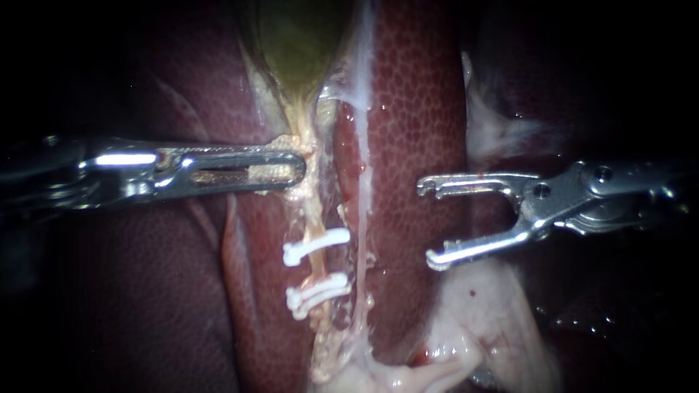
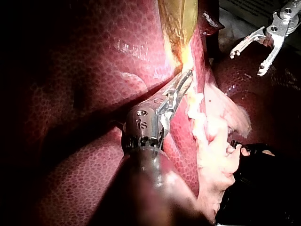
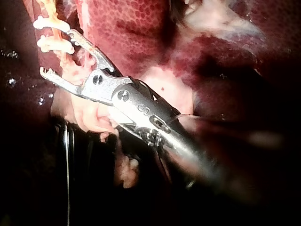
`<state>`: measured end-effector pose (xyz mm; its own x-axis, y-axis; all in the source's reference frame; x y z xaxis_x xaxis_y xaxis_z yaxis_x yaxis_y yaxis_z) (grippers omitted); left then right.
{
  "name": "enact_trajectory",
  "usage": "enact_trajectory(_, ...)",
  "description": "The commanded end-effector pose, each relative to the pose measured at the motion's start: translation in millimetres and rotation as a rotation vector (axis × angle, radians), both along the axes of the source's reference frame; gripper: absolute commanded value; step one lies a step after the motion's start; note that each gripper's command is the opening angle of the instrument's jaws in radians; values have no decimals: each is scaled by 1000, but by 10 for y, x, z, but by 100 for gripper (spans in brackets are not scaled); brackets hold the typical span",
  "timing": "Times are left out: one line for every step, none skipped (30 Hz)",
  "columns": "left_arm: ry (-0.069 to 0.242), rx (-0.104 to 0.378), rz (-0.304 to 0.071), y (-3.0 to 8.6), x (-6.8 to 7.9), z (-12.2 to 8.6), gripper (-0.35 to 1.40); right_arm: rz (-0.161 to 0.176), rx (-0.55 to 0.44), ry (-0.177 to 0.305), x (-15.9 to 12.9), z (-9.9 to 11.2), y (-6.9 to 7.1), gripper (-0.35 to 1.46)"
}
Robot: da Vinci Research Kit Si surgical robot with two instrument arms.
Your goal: Going back third clip left tube
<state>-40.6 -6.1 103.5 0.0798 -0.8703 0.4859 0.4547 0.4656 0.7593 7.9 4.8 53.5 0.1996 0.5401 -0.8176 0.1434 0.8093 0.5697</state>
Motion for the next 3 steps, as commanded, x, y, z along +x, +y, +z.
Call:
enact_trajectory(-1,0,0,0,0,0,-35,0,0,0,0,0,0,60)
enact_trajectory(-1,0,0,0,0,0,-35,0,0,0,0,0,0,60)
enact_trajectory(-1,0,0,0,0,0,-35,0,0,0,0,-1,0,60)
